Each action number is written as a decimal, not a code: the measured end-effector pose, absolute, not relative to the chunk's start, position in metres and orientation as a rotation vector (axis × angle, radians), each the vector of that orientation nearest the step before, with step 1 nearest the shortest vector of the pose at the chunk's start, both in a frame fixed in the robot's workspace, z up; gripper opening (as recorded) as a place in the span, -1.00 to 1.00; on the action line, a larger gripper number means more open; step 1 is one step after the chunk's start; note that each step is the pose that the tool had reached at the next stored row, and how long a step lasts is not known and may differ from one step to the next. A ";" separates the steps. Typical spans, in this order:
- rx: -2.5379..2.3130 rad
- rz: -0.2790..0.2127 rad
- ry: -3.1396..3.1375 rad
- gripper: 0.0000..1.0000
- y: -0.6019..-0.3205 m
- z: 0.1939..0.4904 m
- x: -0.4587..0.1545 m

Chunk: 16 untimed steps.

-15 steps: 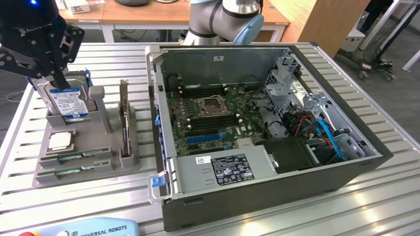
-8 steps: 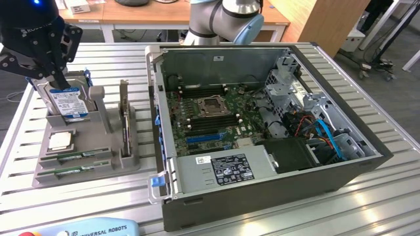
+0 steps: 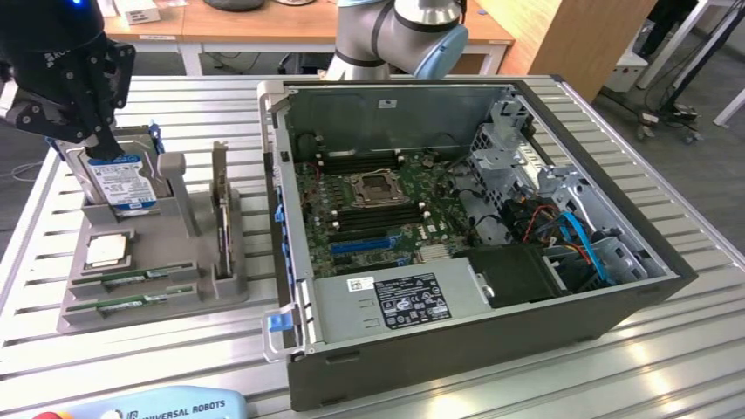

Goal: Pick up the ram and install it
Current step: 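Pick up the ram and move it above insertion slot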

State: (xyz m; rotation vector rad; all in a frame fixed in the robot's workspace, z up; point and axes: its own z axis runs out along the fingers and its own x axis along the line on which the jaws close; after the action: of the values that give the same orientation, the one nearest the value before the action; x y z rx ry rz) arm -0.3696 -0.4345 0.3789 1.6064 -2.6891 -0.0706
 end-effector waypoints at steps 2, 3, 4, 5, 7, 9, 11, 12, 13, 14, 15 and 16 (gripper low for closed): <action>1.641 -0.070 -2.668 -0.80 -0.435 0.379 -0.370; 1.659 -0.070 -2.656 -0.80 -0.435 0.379 -0.370; 1.675 -0.070 -2.645 -0.80 -0.435 0.379 -0.370; 1.692 -0.070 -2.634 -0.80 -0.435 0.379 -0.370; 1.724 -0.070 -2.613 -0.80 -0.435 0.379 -0.370; 1.756 -0.070 -2.591 -0.80 -0.435 0.379 -0.370; 1.789 -0.069 -2.567 -0.80 -0.435 0.379 -0.370; 1.805 -0.069 -2.556 -0.80 -0.435 0.379 -0.370; 1.820 -0.069 -2.545 -0.80 -0.435 0.379 -0.370; 1.836 -0.069 -2.533 -0.80 -0.435 0.378 -0.370; 1.852 -0.069 -2.521 -0.80 -0.435 0.378 -0.370; 1.867 -0.069 -2.509 -0.80 -0.435 0.378 -0.370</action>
State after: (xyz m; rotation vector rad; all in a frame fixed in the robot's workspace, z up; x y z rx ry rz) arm -0.3696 -0.4345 0.3784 1.8671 -2.5095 -0.0688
